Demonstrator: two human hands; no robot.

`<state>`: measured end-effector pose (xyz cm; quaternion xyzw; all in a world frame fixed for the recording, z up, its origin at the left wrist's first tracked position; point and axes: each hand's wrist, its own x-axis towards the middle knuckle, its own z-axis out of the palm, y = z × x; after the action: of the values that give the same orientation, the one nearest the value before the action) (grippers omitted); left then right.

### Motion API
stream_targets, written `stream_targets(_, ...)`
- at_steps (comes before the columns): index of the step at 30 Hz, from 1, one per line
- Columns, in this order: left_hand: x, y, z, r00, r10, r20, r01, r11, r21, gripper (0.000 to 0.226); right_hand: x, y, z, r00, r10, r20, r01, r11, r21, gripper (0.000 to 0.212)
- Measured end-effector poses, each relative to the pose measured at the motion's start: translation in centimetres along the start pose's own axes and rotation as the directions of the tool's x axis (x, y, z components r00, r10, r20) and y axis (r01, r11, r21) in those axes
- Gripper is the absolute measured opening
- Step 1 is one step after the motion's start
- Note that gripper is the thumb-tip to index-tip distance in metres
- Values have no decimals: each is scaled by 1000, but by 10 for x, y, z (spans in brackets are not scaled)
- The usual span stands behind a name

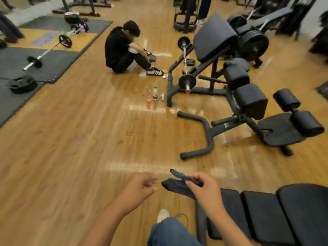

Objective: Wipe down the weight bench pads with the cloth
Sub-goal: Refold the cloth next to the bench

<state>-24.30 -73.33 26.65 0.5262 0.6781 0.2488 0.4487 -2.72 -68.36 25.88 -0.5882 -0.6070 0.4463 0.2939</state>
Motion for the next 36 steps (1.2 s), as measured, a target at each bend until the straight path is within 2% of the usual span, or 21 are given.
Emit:
stream_targets(6,117,44,-27,994,96,49,-101,989,106,38,90,-21,1,999,-16,-43,17,1000,21,22)
stream_targets(9,170,76,-40,983,153,101,-168,971,172,47,139,-32,-5,999,-33,-32,34,999,24,13)
stream_targets(13,241,110,-41,969,213,123,-237,944,230,40,202,-44,-22,997,-55,-46,57,997,53,13)
stream_targets(15,273,120,-37,984,134,115,-150,979,135,31,227,-48,-32,995,-46,-86,51,997,54,13)
stream_targets(17,306,133,-33,987,-18,161,27,998,-55,17,252,-47,-41,991,-22,-134,29,998,51,14)
stream_targets(18,324,140,-32,972,-111,208,149,973,-178,15,266,-47,-46,986,-9,-164,17,999,47,14)
stream_targets(20,359,155,-29,895,-268,355,401,834,-380,15,292,-45,-58,977,20,-214,-9,999,53,14)
stream_targets(21,378,164,-28,848,-306,434,489,767,-416,24,305,-46,-63,971,36,-236,-21,998,64,16)
stream_targets(23,414,185,-25,752,-317,578,601,690,-403,44,330,-47,-75,960,54,-275,-34,996,76,17)
stream_targets(26,468,217,-20,597,-300,744,709,631,-314,58,363,-53,-93,943,79,-324,-56,995,79,20)
stream_targets(28,501,233,-15,508,-299,808,744,624,-237,57,382,-57,-103,927,102,-360,-81,994,72,23)
stream_targets(30,530,248,-6,447,-296,844,738,655,-161,43,398,-59,-110,912,132,-389,-113,991,71,22)
stream_targets(32,548,264,8,432,-289,854,697,709,-112,22,410,-56,-117,888,164,-430,-148,986,71,19)
stream_targets(34,560,277,24,437,-268,858,657,747,-102,14,415,-53,-123,839,220,-498,-192,975,107,24)
stream_targets(36,570,287,40,423,-244,873,657,746,-110,15,419,-50,-131,736,334,-589,-204,939,277,37)
